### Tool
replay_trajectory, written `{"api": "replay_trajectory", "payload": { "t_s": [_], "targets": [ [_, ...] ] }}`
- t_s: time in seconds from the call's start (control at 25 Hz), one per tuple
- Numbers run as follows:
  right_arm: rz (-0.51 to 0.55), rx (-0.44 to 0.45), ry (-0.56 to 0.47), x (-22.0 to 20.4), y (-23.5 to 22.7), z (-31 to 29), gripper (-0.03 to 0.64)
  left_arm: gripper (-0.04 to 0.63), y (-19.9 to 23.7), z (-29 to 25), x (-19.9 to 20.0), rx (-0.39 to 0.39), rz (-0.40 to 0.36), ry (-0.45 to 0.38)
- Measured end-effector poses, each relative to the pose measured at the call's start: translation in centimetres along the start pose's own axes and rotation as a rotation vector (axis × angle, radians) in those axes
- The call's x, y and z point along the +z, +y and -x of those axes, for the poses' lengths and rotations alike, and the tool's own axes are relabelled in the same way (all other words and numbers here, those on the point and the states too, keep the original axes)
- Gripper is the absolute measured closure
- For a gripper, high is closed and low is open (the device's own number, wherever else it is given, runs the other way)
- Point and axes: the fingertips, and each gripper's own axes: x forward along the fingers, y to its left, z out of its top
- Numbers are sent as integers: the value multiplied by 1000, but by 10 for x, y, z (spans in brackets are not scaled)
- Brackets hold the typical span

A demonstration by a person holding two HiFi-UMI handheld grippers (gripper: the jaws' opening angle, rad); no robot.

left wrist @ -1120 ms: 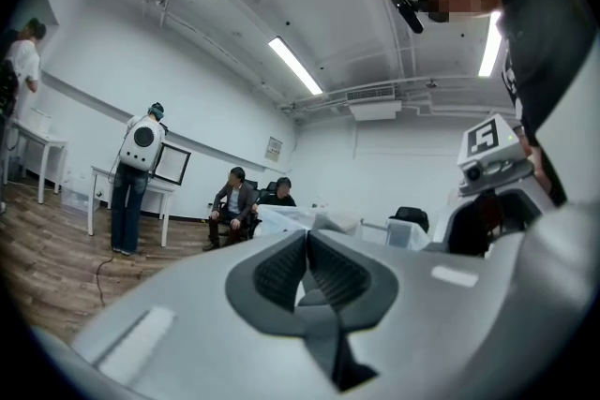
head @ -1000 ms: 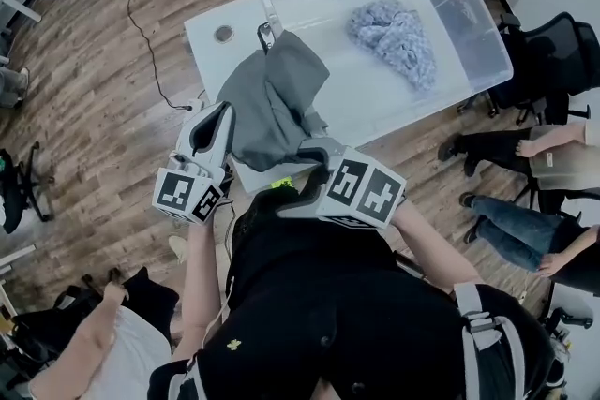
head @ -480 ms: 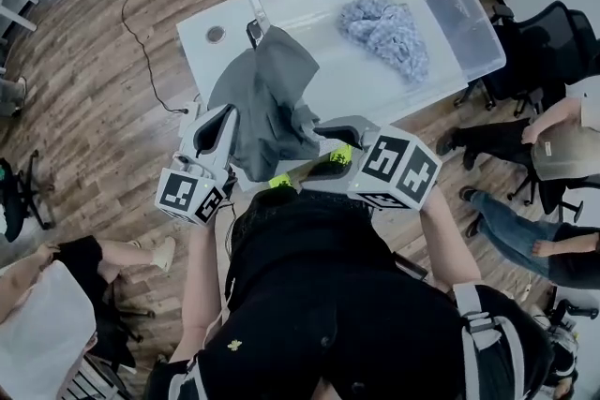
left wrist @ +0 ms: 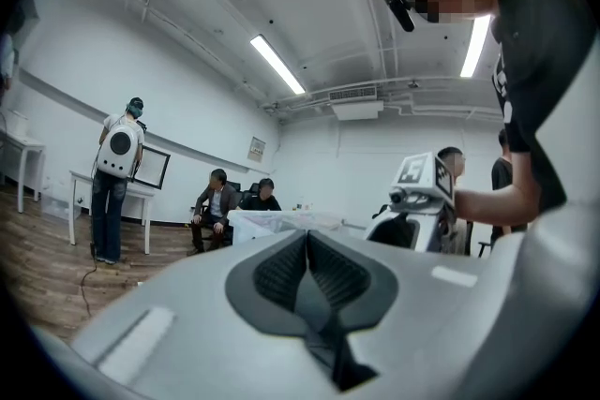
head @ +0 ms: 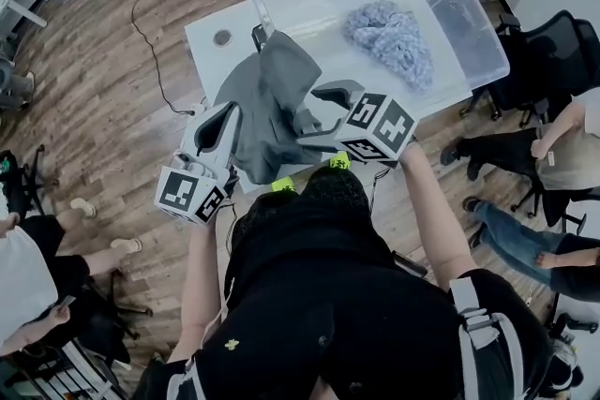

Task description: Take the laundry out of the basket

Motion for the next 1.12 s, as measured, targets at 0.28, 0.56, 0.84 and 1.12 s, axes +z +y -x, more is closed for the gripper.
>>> {"api": "replay_trajectory", "payload": {
  "t_s": [0.28,0.56,0.84,1.12],
  "targets": [
    [10,5,88,-4,-1,-15,270,584,8,-7,26,27,-26,-36],
    [-34,3,147,-8,4,-16,343,584,3,-16,33,9,-29,-52],
    [-19,-94,243,-17,11,-5,385,584,-1,-18,34,-5,-21,-55],
    [-48,-103,-15,3,-25,27,385,584,-2,-11,29,-3,-5,-57]
  ]
}}
